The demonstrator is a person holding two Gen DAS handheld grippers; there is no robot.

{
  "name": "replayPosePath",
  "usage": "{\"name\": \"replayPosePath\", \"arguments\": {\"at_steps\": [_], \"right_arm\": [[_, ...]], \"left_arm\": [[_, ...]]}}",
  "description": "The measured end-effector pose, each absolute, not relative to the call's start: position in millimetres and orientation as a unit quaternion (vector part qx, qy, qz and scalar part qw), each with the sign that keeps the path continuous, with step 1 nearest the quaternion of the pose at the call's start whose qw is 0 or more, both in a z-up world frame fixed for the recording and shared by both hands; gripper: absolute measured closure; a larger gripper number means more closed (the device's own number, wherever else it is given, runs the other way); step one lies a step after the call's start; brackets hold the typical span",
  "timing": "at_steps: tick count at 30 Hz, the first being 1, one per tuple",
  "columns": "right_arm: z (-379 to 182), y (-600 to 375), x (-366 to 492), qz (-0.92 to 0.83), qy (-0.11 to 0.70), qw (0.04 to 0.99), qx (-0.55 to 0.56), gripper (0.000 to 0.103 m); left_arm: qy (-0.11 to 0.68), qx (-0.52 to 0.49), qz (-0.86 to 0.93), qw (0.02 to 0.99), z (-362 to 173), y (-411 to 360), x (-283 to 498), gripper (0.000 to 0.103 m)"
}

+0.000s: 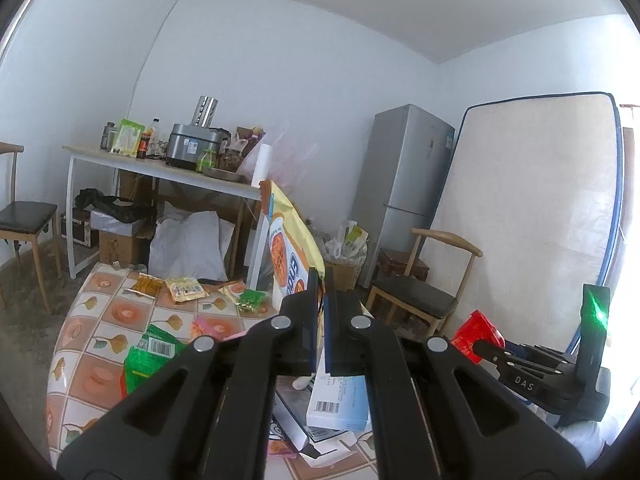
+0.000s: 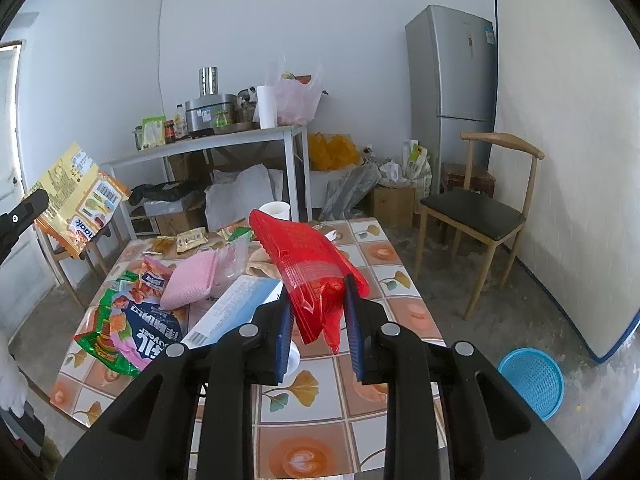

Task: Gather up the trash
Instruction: 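Carry the red bag with the right tool while the left tool carries the yellow snack bag to the wastebasket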

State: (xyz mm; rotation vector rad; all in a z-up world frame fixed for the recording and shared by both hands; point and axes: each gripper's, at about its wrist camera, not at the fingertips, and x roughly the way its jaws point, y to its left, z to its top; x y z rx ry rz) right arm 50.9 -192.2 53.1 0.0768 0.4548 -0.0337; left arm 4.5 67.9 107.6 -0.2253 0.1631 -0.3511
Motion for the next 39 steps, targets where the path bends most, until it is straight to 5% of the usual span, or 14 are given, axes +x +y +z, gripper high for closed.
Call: {"name": "replayPosePath", "arguments": {"at_steps": [24,39], "right_arm": [[53,-236,20,-0.044,0.2,0.975,0.081,0.079],[4,-417,-43,-0.198,0.222,0.925,0.236,0.079]], "left_arm": [[0.09,-0.083,-0.261,0.958,125,4,-1,0.102],[0.301,-0.117,-0.531,0.783,103,-211,93,0.102]]}}
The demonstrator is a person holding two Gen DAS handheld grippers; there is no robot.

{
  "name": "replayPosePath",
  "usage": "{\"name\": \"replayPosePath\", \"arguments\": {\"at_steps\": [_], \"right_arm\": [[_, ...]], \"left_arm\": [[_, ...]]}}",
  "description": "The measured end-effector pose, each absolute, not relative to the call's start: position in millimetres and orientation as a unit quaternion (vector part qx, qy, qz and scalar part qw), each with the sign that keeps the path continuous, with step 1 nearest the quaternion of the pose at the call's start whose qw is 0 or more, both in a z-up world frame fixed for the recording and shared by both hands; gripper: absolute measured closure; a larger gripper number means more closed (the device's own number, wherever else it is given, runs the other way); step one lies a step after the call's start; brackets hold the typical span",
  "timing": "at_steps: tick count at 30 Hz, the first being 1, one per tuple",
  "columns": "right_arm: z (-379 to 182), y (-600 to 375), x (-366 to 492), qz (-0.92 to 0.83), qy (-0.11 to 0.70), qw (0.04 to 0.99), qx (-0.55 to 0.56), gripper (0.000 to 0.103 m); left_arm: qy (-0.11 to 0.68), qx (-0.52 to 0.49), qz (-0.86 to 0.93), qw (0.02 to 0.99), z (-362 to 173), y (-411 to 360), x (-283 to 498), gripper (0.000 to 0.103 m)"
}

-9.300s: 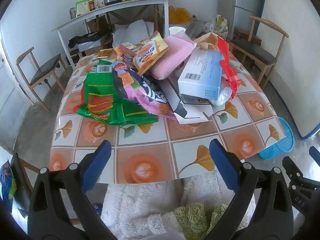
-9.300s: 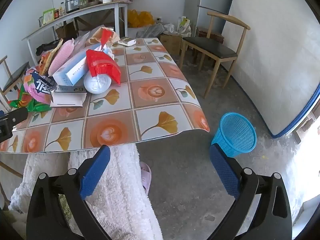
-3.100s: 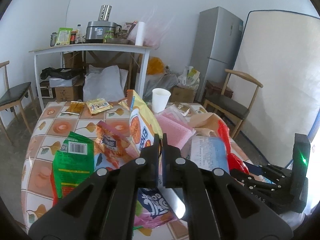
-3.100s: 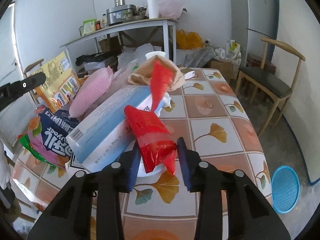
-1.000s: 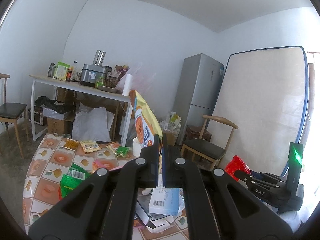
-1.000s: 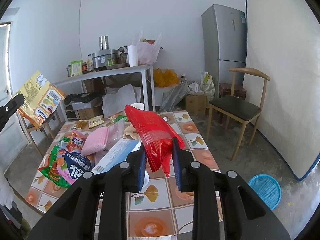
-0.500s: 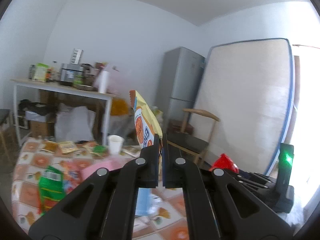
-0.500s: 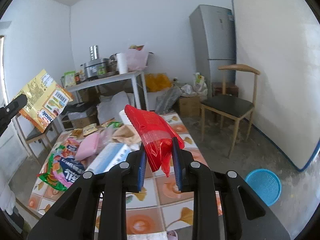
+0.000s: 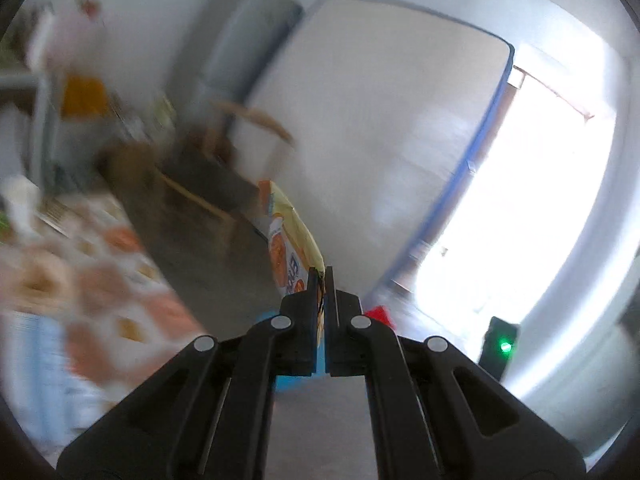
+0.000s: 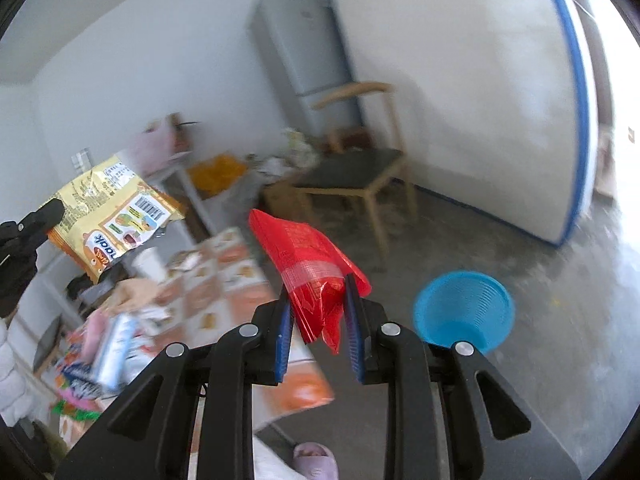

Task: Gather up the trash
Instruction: 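Carry the red bag with the right tool while the left tool carries the yellow snack bag to the wastebasket, then open both tools over the blue wastebasket to drop the bags, then move both open tools back over the table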

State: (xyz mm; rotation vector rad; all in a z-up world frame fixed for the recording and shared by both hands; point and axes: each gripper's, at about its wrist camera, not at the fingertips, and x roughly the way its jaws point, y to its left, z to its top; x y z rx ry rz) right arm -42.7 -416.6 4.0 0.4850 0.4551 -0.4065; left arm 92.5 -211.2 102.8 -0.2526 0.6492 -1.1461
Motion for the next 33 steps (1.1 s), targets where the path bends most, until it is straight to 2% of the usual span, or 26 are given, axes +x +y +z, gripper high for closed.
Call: {"name": "replayPosePath", "arguments": {"at_steps": [6,11,17,19,20,21,22,23,27,33], "right_arm": [[-47,-498,-40,-0.214,0.257,0.885,0.323,0.079],[-115,-574,-19,-0.205,0.282,0.834,0.428,0.079],[-183,-644,11,-0.232,0.3,0.789,0.483,0.079],[-200,-665,16,-0.248,0.296,0.781,0.492,0.069],[-210,-676,21,-0.247,0.292,0.778,0.498,0.061],[-226,-689,28,-0.249,0.3,0.77,0.505,0.049],[-239,-700,30,-0.26,0.311,0.759,0.509,0.045],[-248,-708,32,-0.266,0.317,0.752,0.512,0.045],[-276,-720,20,-0.291,0.322,0.728,0.53,0.045],[-270,-706,-10,-0.283,0.297,0.736,0.538,0.045]], "left_arm": [[0.397,-0.097,-0.552,0.727,43,-331,122,0.102],[0.462,-0.067,-0.537,0.703,-22,-425,144,0.102],[0.519,-0.031,-0.506,0.688,-93,-520,161,0.102],[0.528,-0.025,-0.502,0.685,-114,-548,168,0.101],[0.531,-0.016,-0.493,0.689,-123,-561,168,0.097],[0.535,-0.007,-0.487,0.691,-128,-569,172,0.085],[0.539,0.007,-0.475,0.696,-138,-579,174,0.07],[0.539,0.015,-0.467,0.701,-142,-582,174,0.064],[0.526,0.017,-0.47,0.709,-144,-572,175,0.058],[0.492,0.006,-0.47,0.733,-120,-554,171,0.055]]}}
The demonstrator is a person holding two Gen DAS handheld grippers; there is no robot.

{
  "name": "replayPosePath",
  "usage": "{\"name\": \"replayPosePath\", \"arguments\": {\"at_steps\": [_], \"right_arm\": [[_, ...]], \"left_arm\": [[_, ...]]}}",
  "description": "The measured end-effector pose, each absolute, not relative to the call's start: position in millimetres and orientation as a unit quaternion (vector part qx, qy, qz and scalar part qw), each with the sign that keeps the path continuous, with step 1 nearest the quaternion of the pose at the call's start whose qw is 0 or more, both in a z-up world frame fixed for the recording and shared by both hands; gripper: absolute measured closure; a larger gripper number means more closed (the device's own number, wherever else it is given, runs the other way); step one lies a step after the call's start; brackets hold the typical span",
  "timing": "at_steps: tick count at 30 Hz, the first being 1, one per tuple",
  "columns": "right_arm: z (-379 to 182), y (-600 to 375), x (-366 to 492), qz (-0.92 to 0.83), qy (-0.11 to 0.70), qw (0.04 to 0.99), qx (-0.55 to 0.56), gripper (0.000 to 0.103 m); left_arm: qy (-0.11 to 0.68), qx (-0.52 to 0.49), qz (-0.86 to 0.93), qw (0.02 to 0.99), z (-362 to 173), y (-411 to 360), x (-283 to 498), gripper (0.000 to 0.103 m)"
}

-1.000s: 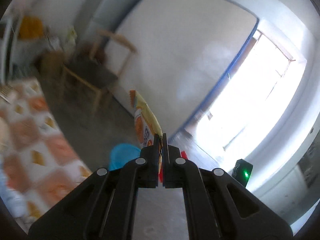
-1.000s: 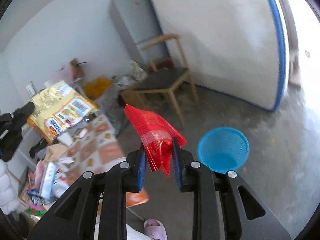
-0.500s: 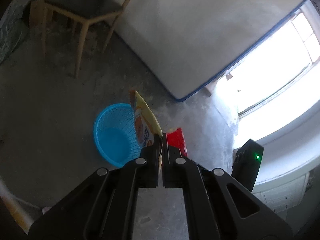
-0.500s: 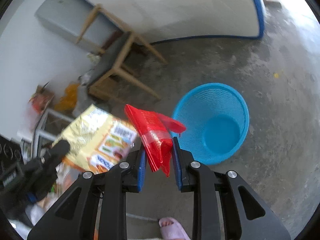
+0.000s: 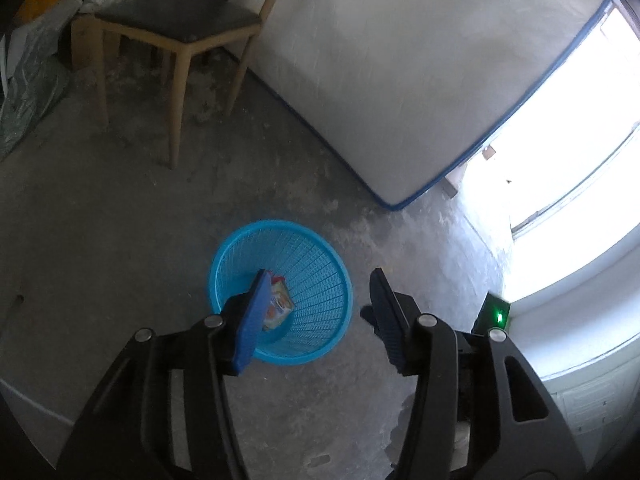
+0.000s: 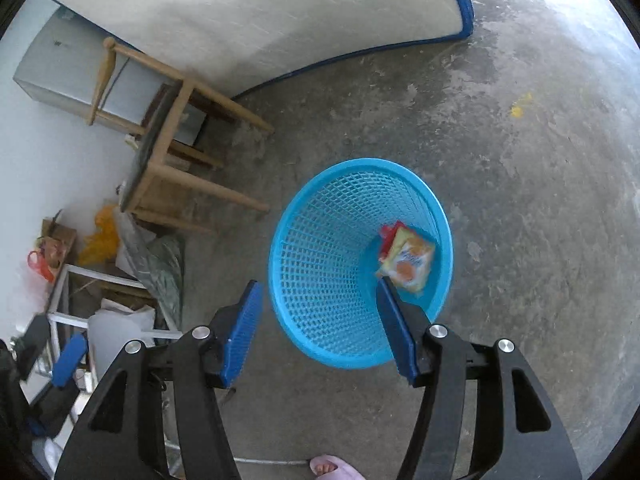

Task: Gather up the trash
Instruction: 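Move both open tools back over the table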

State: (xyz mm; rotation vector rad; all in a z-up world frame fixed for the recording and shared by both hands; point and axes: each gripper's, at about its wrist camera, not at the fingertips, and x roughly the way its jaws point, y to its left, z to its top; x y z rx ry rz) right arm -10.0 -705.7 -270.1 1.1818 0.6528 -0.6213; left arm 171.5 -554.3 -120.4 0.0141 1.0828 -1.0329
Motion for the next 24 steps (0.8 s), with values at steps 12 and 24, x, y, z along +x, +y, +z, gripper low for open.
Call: {"name": "replayPosePath", "arguments": {"at_steps": [12,24], "right_arm": [[-157,-592,-74,-0.206,0.295,0.827,0.431,0.043],[-72,-468,-32,-0.034,0.315,0.872,0.373,0.04]], "left_arm": [[0.342,0.063,-0.516,0.782,11,-423,74,0.042],[0.251,0.077,-0.405,0.876,58,-197,51,0.036]]}}
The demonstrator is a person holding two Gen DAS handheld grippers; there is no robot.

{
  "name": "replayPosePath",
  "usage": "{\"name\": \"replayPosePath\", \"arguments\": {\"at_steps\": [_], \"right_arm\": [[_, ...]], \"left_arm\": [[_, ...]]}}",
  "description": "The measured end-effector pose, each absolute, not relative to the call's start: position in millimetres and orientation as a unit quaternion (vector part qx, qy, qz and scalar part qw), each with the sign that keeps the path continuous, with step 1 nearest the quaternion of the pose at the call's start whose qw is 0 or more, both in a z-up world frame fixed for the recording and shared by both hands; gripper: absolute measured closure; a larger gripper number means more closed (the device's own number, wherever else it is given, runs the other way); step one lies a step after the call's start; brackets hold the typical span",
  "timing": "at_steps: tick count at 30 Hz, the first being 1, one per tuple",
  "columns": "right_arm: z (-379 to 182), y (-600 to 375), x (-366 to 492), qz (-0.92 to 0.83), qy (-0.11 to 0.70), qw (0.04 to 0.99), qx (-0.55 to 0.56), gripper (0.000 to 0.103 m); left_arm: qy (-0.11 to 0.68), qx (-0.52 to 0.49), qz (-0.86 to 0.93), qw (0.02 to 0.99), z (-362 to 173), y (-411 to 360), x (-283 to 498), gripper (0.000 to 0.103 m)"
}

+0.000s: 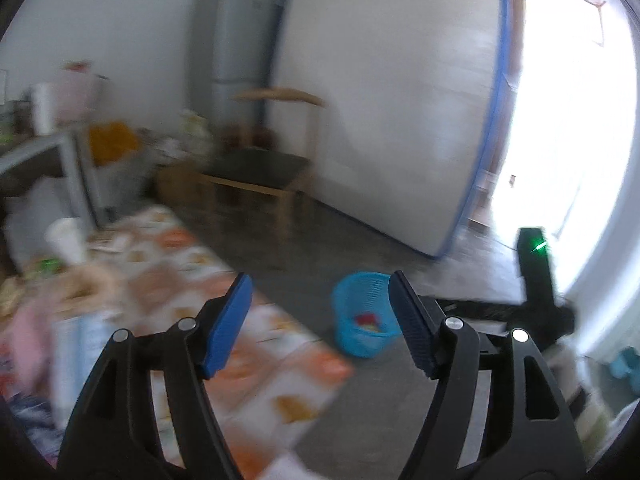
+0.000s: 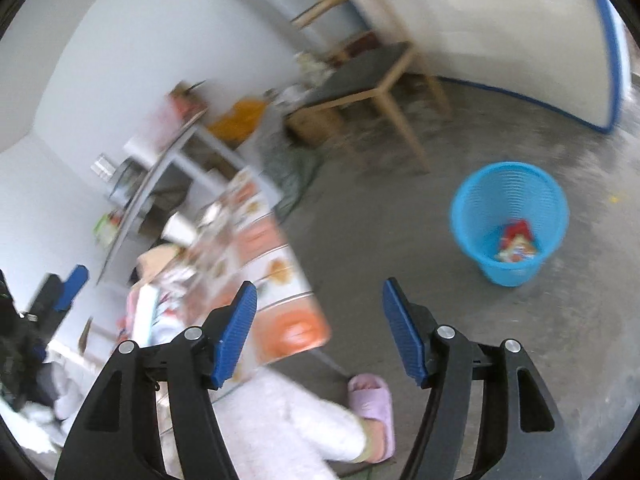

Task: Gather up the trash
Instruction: 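Move both open tools back over the table, then grasp the clear plastic bag with the right tool while the left tool reaches the pink sponge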

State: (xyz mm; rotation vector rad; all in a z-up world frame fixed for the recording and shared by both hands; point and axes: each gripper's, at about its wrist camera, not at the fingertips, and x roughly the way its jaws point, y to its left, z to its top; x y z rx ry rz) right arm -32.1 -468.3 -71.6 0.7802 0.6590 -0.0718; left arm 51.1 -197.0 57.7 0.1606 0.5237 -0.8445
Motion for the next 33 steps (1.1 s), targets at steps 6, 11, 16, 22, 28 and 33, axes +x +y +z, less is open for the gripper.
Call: {"name": "replayPosePath", "arguments": {"at_steps": [6,11,16,22,28,33], "right_arm": [[-56,-412,15,0.048,0.343,0.873,0.344,0.039],[-38,-361,55,0.11,0.365,0.87,0.312,0.039],[-3,-315,97,0.177,0.37,0.869,0.275,0.039],[40,-263,165,0.257,0.384,0.851,0.249,0.039],[59,-206,244,0.312,0.435,0.813,0.228,0.039],[43,-161,319,0.309,0.51,0.774,0.214,0.039]], "left_arm": [[0.235,0.059,-0.27,0.932,43,-87,64,0.036],[0.228,0.062,-0.183,0.954,33,-32,78,0.036],[0.217,0.117,-0.1,0.964,23,-11,102,0.036],[0.231,0.199,-0.074,0.949,-2,-16,139,0.036],[0.263,0.225,-0.073,0.935,-27,-17,170,0.036],[0.274,0.227,-0.072,0.932,-38,-14,182,0.036]]}}
